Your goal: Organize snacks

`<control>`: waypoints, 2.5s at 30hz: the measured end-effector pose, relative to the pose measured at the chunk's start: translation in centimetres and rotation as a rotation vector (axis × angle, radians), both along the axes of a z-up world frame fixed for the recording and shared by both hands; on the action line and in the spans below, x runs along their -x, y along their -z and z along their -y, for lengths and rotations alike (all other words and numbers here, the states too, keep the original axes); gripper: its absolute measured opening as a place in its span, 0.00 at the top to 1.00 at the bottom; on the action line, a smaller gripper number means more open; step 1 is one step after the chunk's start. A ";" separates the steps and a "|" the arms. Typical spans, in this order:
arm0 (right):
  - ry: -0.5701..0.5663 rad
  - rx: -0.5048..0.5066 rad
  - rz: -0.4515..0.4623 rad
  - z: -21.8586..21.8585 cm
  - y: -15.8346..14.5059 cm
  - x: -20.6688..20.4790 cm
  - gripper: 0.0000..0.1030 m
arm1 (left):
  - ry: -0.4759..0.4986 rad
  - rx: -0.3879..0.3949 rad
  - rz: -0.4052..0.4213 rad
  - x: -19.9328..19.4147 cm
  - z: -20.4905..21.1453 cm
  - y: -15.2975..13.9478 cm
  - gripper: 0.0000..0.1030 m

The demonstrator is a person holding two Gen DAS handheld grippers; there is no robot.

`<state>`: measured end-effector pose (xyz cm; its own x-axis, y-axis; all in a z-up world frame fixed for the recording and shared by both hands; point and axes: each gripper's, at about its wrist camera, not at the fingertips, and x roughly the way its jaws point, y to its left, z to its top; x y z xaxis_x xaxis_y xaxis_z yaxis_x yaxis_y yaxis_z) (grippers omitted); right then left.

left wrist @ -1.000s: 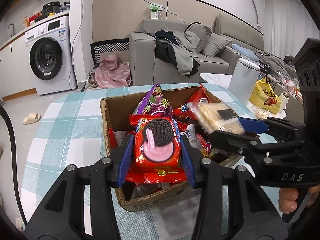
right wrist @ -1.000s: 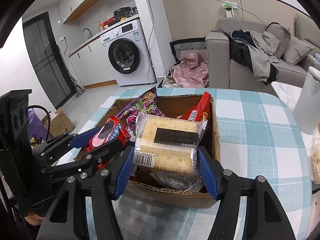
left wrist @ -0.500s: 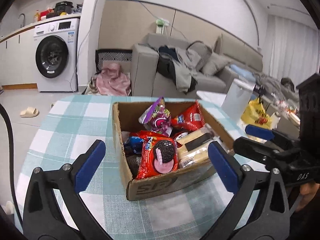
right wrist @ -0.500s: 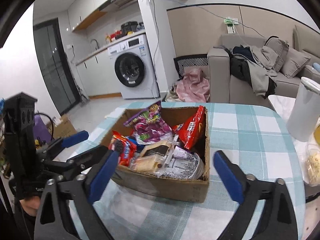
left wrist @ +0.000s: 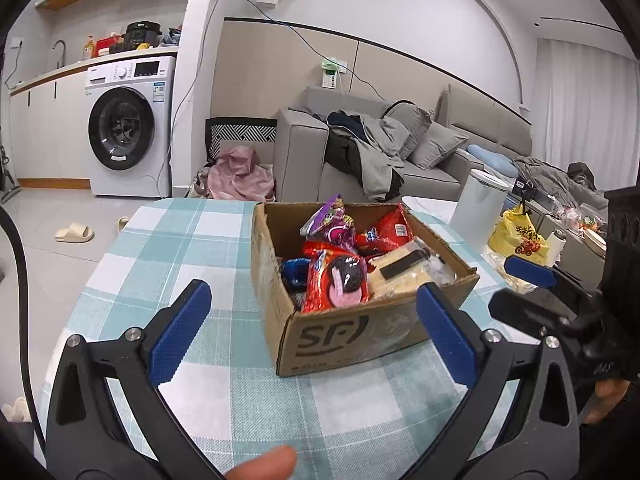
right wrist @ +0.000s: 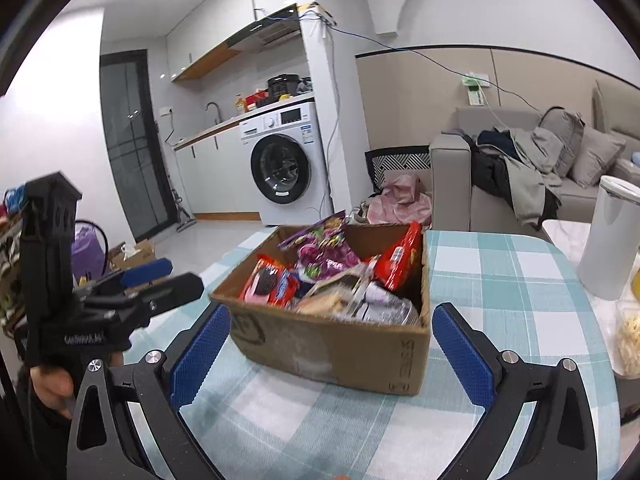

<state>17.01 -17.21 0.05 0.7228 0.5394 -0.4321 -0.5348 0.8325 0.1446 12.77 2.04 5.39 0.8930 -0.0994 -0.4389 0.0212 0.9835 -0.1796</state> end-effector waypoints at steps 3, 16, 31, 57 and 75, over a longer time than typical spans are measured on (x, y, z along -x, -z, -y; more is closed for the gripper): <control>-0.003 0.008 0.029 -0.1 0.6 1.0 0.00 | -0.006 -0.016 0.016 0.7 0.0 0.6 0.01; 0.022 -0.061 0.065 1.4 2.2 2.2 0.00 | -0.015 -0.050 0.069 2.4 0.6 2.3 0.01; 0.063 -0.016 0.128 1.2 3.7 2.6 0.00 | -0.022 -0.082 0.077 2.1 1.4 4.3 0.01; 0.051 -0.033 0.137 1.5 3.8 2.8 0.00 | -0.022 -0.084 0.076 2.1 1.5 4.6 0.01; 0.050 -0.033 0.136 1.5 3.8 2.9 0.00 | -0.022 -0.084 0.076 2.1 1.5 4.6 0.01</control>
